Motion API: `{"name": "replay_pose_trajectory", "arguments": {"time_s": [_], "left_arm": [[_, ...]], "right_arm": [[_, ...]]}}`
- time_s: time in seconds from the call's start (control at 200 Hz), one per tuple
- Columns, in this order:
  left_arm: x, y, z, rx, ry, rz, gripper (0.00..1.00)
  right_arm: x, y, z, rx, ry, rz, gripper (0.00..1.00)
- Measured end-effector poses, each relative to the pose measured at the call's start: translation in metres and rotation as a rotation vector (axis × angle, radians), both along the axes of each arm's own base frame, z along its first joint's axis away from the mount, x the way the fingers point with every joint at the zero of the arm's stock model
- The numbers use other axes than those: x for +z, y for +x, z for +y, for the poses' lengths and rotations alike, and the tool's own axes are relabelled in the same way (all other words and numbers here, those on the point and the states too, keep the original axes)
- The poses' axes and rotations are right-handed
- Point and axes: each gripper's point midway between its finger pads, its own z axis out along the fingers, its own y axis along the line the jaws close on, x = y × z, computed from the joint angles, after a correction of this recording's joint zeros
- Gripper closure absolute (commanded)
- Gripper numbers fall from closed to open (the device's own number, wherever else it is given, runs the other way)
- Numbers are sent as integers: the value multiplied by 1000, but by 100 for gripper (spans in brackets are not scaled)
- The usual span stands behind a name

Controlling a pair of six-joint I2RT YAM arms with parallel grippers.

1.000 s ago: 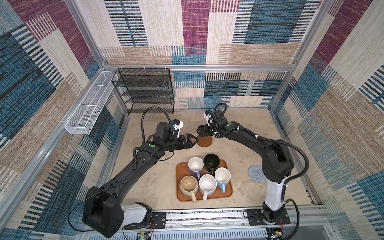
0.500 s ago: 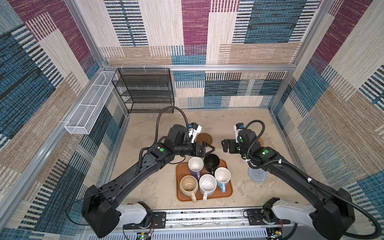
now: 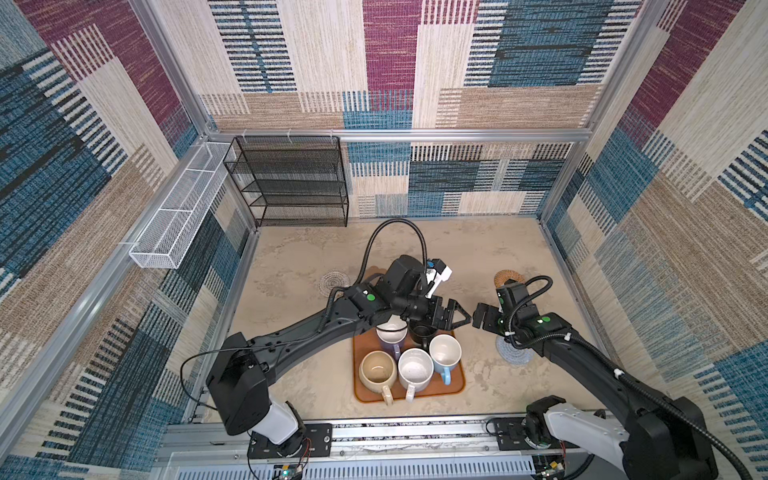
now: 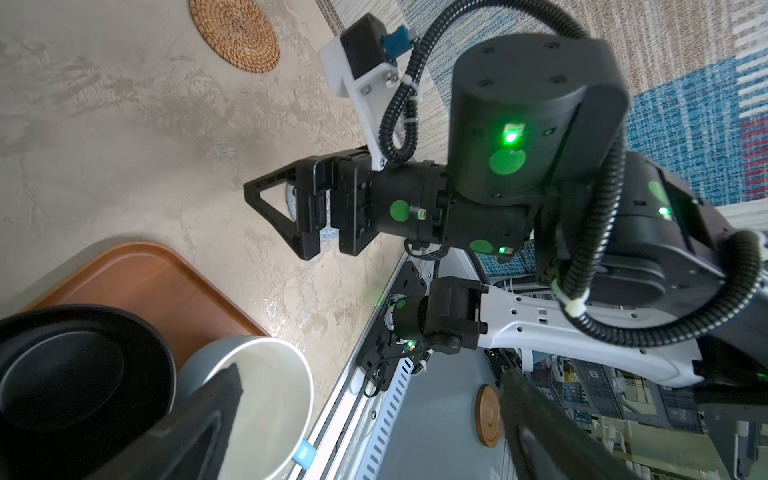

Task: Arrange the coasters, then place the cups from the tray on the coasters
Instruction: 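Move the right gripper over the blue-grey knitted coaster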

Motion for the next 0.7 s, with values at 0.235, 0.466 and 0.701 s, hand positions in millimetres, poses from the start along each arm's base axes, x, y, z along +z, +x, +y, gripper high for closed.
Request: {"name": "replay_pose_trajectory", "arguments": {"time_s": [0.235,0.466,0.701], "left_arm": [[-3,0,0,-25,51,-20,0],[-3,9,-6,-47,83,-30,0],[-5,14,7,-53,85,-19,0]], "right_arm": [[-32,-17,-9,-69,-13,101,15],[-39,-14,-22,-158,-60,120,23],[-59,-23,-25,-180,-56,150,39]]}}
